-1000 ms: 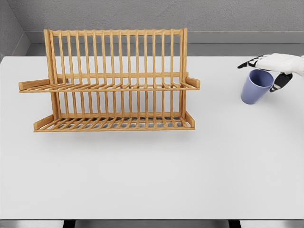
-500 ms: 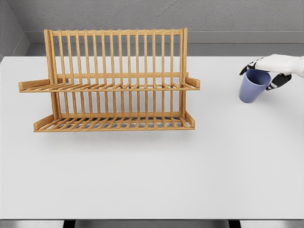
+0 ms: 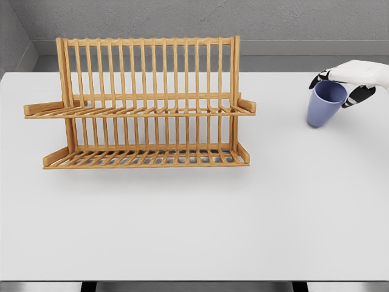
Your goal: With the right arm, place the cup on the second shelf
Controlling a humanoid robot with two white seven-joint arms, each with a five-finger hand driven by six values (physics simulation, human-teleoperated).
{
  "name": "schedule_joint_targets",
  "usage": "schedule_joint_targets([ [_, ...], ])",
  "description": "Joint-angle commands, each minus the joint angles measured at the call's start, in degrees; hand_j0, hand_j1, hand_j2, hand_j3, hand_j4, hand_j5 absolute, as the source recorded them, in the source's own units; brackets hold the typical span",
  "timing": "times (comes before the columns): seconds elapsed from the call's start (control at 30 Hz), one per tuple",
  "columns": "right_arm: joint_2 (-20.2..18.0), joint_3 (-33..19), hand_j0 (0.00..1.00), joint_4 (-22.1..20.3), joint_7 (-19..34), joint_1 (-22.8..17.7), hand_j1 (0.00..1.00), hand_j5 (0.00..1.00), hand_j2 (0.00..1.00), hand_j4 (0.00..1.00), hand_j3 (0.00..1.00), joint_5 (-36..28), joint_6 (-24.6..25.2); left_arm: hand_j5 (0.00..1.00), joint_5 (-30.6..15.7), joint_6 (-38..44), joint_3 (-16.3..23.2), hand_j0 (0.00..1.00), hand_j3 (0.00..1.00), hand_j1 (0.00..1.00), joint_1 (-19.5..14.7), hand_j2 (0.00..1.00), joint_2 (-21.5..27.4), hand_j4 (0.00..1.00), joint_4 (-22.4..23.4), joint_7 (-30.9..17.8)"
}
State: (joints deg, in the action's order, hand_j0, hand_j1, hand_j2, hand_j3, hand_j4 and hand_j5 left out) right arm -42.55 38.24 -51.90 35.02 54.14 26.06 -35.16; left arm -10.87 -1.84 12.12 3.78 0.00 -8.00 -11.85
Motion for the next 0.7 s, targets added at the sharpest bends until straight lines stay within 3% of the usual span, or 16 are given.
schedule_joint_targets([
  [0.0,0.0,0.0,0.68,0.0,0.0,0.0,0.68,0.68,0.68,0.68,0.68,-0.3,0.2,1.0,0.0,0.0,0.0,1.0,1.0,1.0,0.0,1.0,0.0,1.0,0.0,0.0],
  [0.5,0.0,-0.2,0.67,-2.1,0.0,1.5,0.67,0.67,0.67,0.67,0.67,-0.8,0.2,1.0,0.0,0.0,0.0,1.0,1.0,1.0,0.0,1.0,0.0,1.0,0.0,0.0],
  [0.67,-0.2,-3.2,0.64,-4.4,0.0,1.5,0.64,0.64,0.64,0.64,0.64,-0.8,0.2,1.0,0.0,0.0,-0.1,1.0,1.0,1.0,0.0,1.0,0.0,1.0,0.0,0.0],
])
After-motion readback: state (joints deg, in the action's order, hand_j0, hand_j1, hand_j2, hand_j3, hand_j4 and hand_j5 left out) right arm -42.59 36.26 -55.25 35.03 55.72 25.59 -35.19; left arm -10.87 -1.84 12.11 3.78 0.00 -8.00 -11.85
